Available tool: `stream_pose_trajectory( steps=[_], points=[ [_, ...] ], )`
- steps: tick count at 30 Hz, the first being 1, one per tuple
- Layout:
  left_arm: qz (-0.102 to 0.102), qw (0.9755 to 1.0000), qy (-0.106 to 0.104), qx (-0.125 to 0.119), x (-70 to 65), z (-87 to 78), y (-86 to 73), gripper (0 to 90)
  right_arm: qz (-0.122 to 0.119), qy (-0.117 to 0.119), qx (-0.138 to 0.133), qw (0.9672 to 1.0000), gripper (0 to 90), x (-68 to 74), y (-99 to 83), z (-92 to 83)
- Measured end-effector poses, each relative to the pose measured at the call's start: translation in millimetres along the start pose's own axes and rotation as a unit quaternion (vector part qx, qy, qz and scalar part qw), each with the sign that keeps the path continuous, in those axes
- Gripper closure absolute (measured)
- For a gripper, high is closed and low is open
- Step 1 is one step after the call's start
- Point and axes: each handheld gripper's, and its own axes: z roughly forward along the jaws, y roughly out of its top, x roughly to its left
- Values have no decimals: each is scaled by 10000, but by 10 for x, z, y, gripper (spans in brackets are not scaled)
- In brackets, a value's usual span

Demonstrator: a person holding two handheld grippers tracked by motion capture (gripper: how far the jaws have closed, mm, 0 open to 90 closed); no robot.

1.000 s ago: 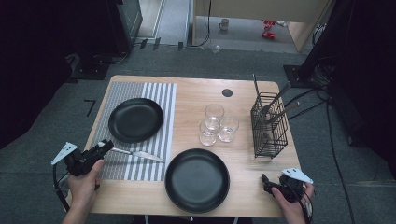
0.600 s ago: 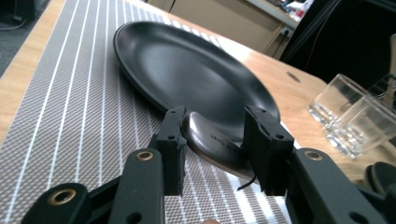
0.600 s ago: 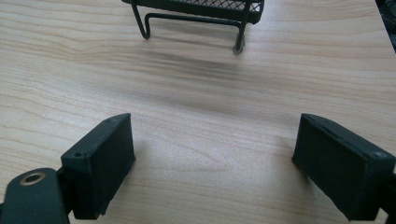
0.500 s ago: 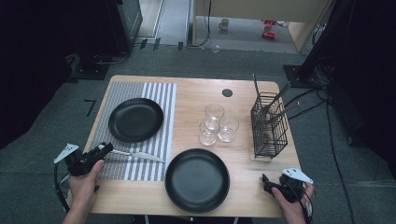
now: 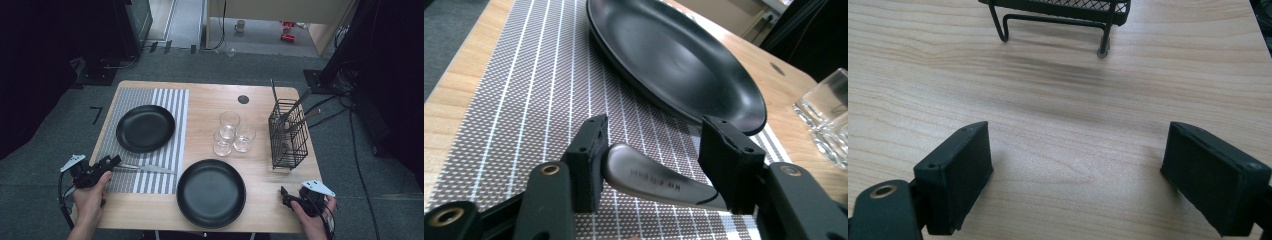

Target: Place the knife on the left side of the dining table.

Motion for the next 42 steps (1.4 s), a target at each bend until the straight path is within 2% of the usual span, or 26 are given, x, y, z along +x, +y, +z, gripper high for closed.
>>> stream_pose_trajectory(
  steps=[5, 9, 13, 16, 18, 23, 24, 26, 29, 31, 32, 35, 38, 39, 42],
  points=[
    [-18, 9998, 183, 10, -3, 9, 0, 422, -1, -2, 0, 10000, 117, 0, 0, 0],
    [35, 9997, 231, -46, -5, 0, 1, 428, -5, -5, -4, 10000, 119, -1, 0, 0],
    [247, 9990, 361, -10, -63, 17, -9, 422, -5, -5, -5, 10000, 119, -1, 0, -1],
    [511, 9972, 541, 53, -157, 52, -23, 404, 1, -6, -2, 10000, 119, 0, 0, -1],
    [612, 9958, 666, 119, -237, 86, -33, 383, 4, -6, -8, 10000, 119, 0, 0, 0],
    [999, 9895, 971, 391, -496, 198, -75, 314, 4, -5, -9, 10000, 119, 0, 0, 0],
    [1085, 9874, 1034, 499, -554, 233, -92, 293, 2, -5, -10, 10000, 119, 0, 0, 0],
    [1299, 9812, 1210, 756, -659, 311, -130, 222, 3, -5, -9, 10000, 119, 0, 0, 0],
    [1543, 9734, 1346, 1032, -775, 413, -186, 175, 3, -5, -10, 10000, 119, 0, 0, 0],
    [1686, 9685, 1475, 1086, -821, 462, -199, 164, -2, -5, -11, 10000, 119, -1, -1, 1],
    [1711, 9670, 1546, 1079, -836, 483, -202, 159, -2, -5, -12, 10000, 119, -1, -1, 1],
    [1728, 9638, 1713, 1094, -842, 511, -200, 157, -1, -4, -11, 10000, 119, -1, 0, 1],
    [1719, 9636, 1748, 1065, -833, 501, -203, 142, 4, -5, -10, 10000, 119, 0, 0, 0],
    [1735, 9626, 1787, 1063, -830, 493, -205, 142, -2, -4, -11, 10000, 119, -1, -1, 1],
    [1701, 9631, 1808, 1037, -814, 473, -209, 143, -1, -5, -11, 10000, 119, 0, -1, 0]
  ],
)
